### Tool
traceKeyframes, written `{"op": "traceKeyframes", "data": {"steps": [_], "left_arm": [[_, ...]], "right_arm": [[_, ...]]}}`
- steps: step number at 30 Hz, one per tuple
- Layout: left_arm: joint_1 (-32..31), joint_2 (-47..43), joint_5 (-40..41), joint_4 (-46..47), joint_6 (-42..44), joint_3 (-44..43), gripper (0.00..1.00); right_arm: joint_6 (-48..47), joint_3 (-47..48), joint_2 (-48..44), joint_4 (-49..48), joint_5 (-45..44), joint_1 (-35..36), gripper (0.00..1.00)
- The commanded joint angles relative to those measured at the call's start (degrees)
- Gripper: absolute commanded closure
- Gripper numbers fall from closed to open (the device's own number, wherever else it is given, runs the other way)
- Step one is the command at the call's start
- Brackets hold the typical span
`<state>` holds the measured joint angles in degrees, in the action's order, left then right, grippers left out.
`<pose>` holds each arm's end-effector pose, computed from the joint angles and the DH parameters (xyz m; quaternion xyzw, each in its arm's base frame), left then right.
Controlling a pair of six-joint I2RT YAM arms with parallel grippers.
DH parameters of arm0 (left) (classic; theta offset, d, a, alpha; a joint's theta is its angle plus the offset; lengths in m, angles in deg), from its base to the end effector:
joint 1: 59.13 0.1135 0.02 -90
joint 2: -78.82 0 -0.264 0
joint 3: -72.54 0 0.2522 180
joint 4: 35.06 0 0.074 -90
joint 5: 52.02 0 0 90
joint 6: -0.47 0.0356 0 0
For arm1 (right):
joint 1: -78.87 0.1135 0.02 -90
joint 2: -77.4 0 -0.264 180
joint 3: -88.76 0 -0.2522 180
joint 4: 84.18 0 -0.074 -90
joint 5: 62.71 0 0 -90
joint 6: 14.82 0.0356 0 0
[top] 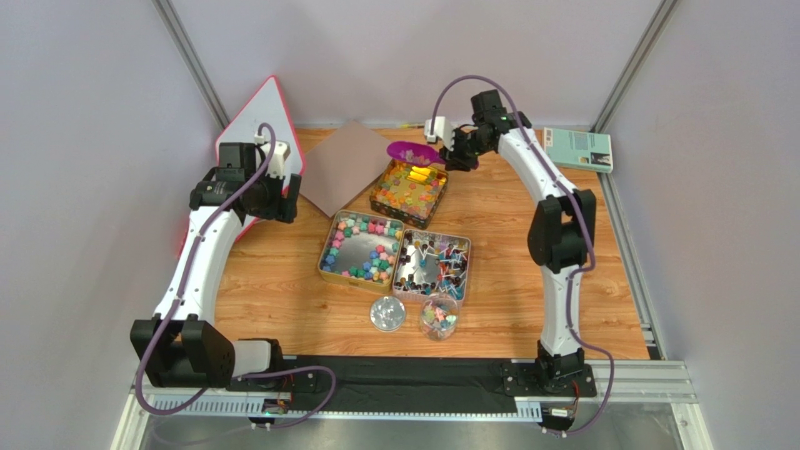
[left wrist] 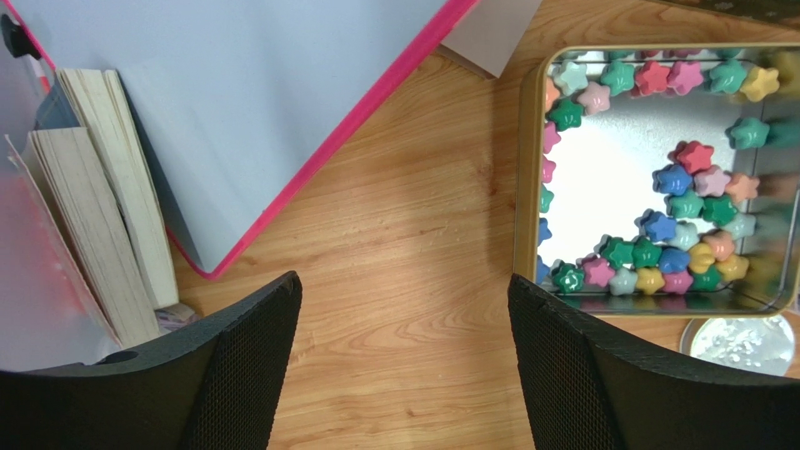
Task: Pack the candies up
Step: Place the fake candies in the packing bottle.
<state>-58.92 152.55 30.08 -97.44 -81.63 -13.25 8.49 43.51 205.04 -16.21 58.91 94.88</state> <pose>0.2625 -0.0039 0.3355 0.0863 0.9347 -0.0407 0.3423 0.4584 0.1510 0.2627 -0.6667 0.6538 0.1347 0.3316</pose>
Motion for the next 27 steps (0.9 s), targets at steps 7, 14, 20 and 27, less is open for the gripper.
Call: {"op": "traceKeyframes", "data": {"steps": [7,14,20,27], "left_arm": [[-4.4,-4.2,2.0,-0.1,2.6,0.5,0.13],[-7.7,-6.6,2.8,0.1,3.4,1.5,0.13],[-8.6,-9.3,1.6,0.2,2.0,3.4,0.12],[-8.5,-12.1,1.4,0.0,1.8,5.3,0.12]], "right_arm": [[-0.4,-17.2,-26.5,3.1,-4.4,0.2,1.00],[-12.0,-26.6,-39.9,16.9,-14.0,0.5,1.00],[-16.5,-37.0,-51.7,21.5,-19.6,2.7,1.00],[-15.7,-48.4,-62.6,23.7,-26.1,11.3,1.00]]}}
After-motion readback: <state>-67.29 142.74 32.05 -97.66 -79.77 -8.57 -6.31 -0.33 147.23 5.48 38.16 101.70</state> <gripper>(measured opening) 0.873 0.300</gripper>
